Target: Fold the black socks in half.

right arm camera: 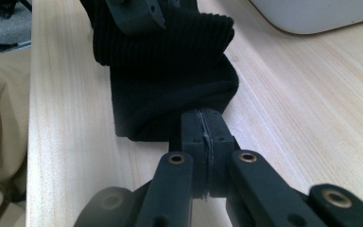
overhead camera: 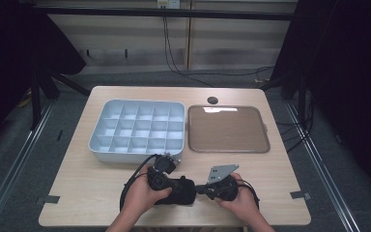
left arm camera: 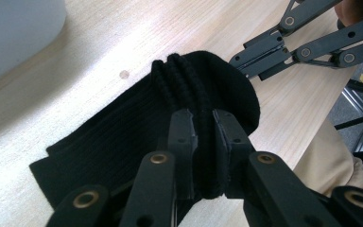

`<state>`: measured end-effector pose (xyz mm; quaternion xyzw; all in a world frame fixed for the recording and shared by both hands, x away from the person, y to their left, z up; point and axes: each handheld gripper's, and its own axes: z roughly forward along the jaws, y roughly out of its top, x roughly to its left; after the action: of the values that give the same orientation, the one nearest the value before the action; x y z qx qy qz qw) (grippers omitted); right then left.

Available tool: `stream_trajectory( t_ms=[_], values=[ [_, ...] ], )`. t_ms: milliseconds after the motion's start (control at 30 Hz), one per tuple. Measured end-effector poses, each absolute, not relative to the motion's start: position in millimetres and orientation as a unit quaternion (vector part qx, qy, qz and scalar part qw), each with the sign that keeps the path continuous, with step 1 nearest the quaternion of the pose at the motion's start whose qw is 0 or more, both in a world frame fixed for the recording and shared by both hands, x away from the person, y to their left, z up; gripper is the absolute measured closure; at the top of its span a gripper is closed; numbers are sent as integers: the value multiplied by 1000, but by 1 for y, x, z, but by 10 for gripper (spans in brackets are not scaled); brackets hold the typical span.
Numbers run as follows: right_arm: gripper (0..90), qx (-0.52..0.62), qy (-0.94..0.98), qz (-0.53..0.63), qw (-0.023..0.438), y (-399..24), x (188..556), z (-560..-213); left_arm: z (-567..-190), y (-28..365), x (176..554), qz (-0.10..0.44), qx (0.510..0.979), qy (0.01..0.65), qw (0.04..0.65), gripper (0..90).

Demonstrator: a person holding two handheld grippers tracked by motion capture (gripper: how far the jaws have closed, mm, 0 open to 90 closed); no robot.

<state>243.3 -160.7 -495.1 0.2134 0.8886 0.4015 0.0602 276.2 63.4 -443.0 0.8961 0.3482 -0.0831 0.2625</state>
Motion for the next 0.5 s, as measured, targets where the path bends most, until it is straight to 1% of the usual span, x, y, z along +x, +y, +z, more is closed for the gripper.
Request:
stream_trajectory(
  t_ms=[200, 367, 500],
  values=[
    [893, 213, 889, 401, 62, -161, 243, -495, -444, 65, 277, -89, 897, 344, 264, 760],
    [891, 216, 889, 400, 60, -161, 243, -496, -438, 71, 277, -96, 891, 348, 276, 670],
    [888, 219, 886, 405, 57, -164, 244, -496, -437, 80, 280, -103, 886, 353, 282, 626]
  ],
)
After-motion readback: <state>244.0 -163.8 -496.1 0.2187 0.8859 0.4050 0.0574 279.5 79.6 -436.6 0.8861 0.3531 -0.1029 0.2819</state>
